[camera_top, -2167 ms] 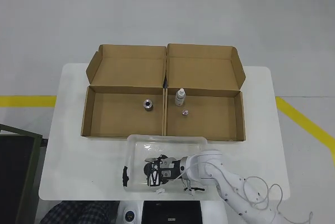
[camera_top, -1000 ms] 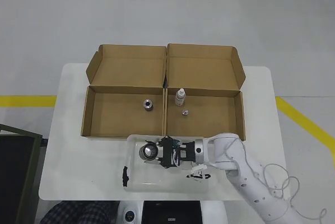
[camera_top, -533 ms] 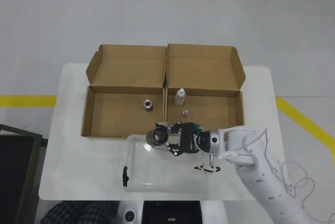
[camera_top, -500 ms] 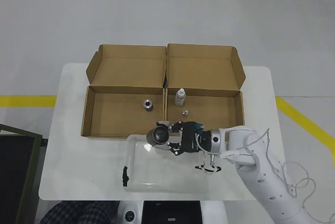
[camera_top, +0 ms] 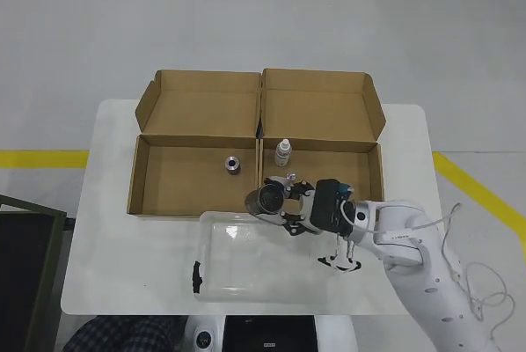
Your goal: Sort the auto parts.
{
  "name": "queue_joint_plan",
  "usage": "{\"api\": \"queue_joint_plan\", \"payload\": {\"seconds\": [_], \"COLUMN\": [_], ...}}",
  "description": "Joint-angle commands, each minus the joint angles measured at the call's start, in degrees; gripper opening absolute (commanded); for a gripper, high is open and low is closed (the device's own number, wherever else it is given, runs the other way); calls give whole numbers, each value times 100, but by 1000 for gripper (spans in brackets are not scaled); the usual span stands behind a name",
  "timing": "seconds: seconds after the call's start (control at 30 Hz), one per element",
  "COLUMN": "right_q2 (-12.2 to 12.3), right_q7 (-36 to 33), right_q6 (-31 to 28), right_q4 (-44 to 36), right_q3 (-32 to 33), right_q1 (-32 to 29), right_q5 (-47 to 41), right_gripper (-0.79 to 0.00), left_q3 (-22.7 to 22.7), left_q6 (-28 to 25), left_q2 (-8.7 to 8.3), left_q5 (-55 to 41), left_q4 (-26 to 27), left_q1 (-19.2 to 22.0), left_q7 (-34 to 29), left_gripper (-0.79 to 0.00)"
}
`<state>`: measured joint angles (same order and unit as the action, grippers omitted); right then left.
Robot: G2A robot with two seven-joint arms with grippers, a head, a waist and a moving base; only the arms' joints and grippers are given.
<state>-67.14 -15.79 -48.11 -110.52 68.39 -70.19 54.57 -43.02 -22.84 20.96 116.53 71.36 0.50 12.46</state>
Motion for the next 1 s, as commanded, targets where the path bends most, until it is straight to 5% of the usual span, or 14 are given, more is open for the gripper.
{"api": "queue_joint_plan", "payload": {"seconds": [0.0,0.6,0.97], "right_q2": [11,24,-123], "right_q7": [19,-23,-242], "right_q6": [3,193,628], "right_q4": [-12,155,783], "right_q3": [25,-219,-977], "right_q1": [-31,181,950], "right_q5": [-55,-78,280], "right_gripper": [-785,-785,-785], "left_q3": [0,0,0], "left_q6": [0,0,0], "left_q2": [0,0,0], "left_q5": [0,0,0], "left_q4": [0,0,0], "left_q1": [0,0,0], "left_q7": [0,0,0], "left_gripper": [0,0,0]}}
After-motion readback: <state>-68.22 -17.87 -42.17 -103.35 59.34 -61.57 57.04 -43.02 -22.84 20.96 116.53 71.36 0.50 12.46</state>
